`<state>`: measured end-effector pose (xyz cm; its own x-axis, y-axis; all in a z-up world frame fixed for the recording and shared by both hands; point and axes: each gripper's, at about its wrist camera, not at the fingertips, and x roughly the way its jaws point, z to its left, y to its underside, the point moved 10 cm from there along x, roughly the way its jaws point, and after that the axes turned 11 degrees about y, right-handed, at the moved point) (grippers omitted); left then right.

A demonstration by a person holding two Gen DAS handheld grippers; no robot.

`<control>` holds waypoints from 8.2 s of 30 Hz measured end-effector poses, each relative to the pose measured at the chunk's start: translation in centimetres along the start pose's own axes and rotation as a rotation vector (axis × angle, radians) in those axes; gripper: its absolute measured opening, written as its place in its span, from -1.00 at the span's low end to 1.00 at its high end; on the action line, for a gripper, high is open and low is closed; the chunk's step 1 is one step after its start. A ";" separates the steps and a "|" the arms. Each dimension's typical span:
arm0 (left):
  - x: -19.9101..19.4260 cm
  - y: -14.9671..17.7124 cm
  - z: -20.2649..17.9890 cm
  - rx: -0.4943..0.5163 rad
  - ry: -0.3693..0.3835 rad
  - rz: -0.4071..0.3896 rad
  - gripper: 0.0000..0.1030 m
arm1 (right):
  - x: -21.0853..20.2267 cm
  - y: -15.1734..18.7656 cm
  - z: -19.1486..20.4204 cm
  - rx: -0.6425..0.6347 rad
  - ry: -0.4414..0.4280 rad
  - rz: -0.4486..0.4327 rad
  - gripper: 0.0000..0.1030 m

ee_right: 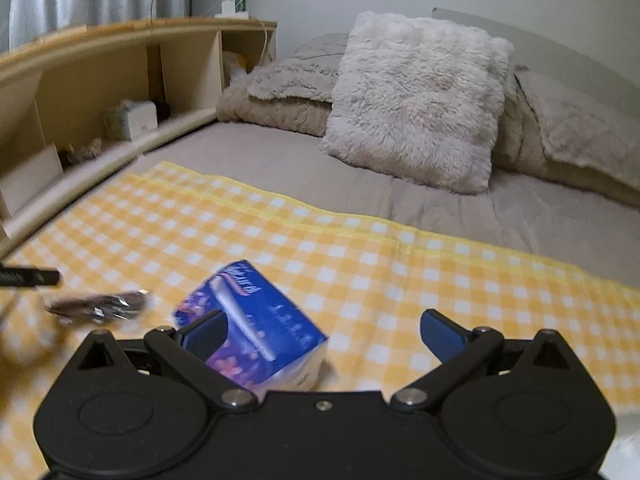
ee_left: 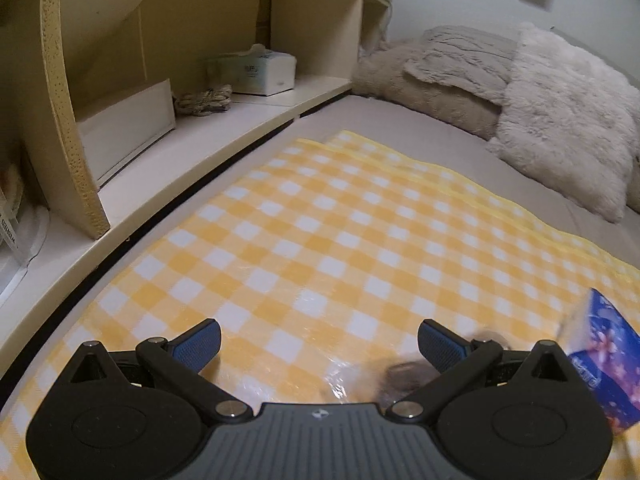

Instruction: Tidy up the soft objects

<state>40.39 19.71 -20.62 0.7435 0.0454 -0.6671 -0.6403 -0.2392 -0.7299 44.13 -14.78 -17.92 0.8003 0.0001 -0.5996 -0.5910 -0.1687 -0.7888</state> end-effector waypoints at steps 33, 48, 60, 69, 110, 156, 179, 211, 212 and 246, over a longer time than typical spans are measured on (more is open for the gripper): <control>2.3 4.2 -9.9 0.235 0.241 0.313 0.56 | 0.8 2.6 7.6 -0.220 -0.404 0.260 1.00; 2.1 4.7 -11.0 0.287 0.255 0.339 -0.36 | 2.8 4.4 7.2 -0.322 -0.298 0.189 0.66; -0.4 4.1 -11.5 0.246 0.274 0.317 -0.45 | 0.6 3.5 5.9 -0.288 -0.244 0.200 -0.38; -3.6 3.2 -11.4 0.235 0.275 0.268 -0.45 | -2.2 2.4 5.3 -0.239 -0.223 0.167 -0.56; -17.6 4.2 -28.8 0.443 0.613 0.021 -0.45 | -21.0 1.8 -18.7 0.231 0.012 -0.056 -0.61; -6.4 15.6 -36.8 0.442 0.542 0.399 0.73 | -11.0 12.4 -25.2 0.172 0.166 0.261 0.67; -14.7 10.4 -33.7 0.369 0.574 0.201 1.00 | -19.6 7.9 -22.8 0.200 0.135 0.085 1.00; -31.1 9.7 -28.4 0.380 0.578 -0.159 1.00 | -33.7 8.6 -16.5 0.218 0.150 -0.156 1.00; -31.3 9.8 -28.2 0.379 0.577 -0.166 1.00 | -33.9 8.8 -16.4 0.215 0.153 -0.160 1.00; -34.6 15.6 -23.6 0.428 0.452 -0.212 1.00 | -39.4 13.4 -13.7 0.182 0.210 -0.222 1.00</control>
<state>9.28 -8.46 -5.42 0.8100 -0.3848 -0.4425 -0.4222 0.1410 -0.8955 6.07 -30.51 -2.99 0.9035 -0.1888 -0.3848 -0.3934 -0.0090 -0.9193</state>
